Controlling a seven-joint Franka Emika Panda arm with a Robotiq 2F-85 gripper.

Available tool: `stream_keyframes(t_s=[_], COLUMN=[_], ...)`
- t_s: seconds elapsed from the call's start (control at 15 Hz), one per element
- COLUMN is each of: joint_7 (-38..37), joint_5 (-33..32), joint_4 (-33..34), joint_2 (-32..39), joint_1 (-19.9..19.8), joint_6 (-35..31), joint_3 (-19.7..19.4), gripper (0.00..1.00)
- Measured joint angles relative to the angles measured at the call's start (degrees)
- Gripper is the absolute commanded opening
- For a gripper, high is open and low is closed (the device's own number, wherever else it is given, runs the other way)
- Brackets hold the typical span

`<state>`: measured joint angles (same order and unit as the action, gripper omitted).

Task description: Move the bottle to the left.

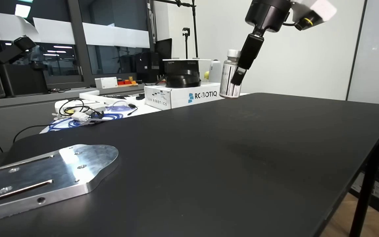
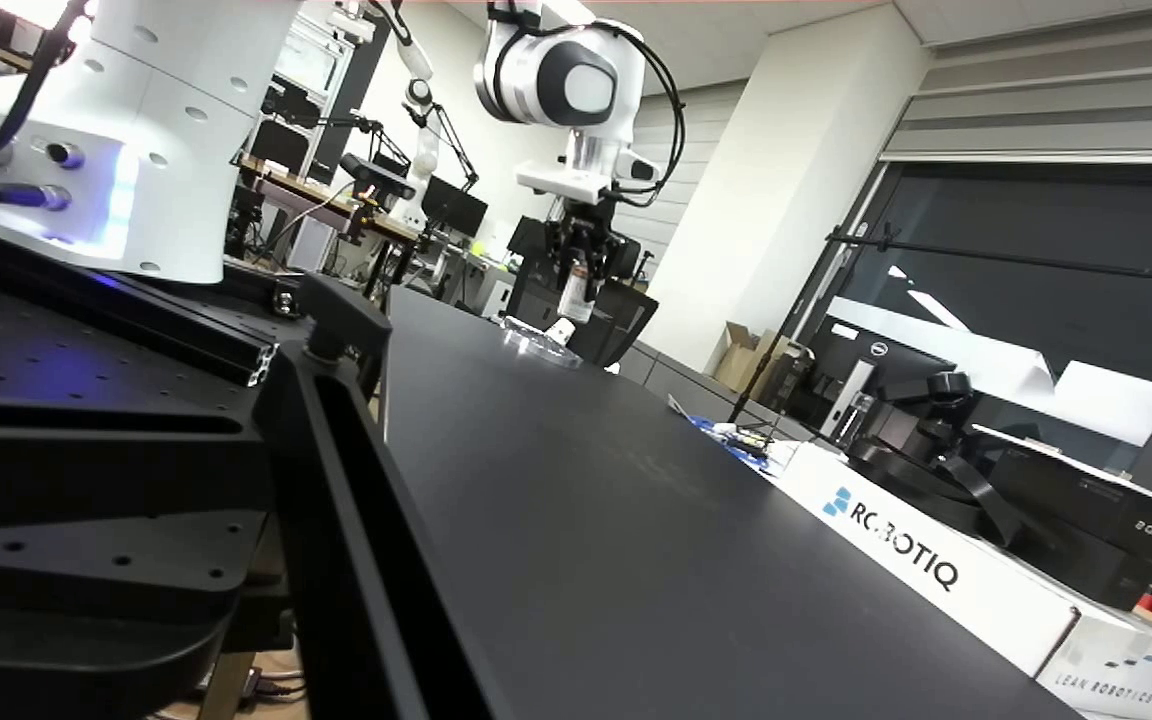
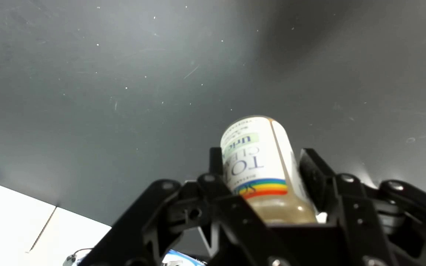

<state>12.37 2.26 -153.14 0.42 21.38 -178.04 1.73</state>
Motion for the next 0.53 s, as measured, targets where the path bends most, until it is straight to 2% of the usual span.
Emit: stream_keyframes(t_s=[0.2,0.33,0.53], joint_7=[0.43,0.69,0.56], joint_5=[0.16,-0.69,-3.61], joint_4=[2.86,8.26,18.79], joint_2=[2.14,5.47,11.86], joint_1=[-0.71,-2.33,-6.25], joint_6=[-1.35,-1.59,-0.47], joint_3=[-0.44,-0.47,1.94], gripper=[0.29,0.29,0.29])
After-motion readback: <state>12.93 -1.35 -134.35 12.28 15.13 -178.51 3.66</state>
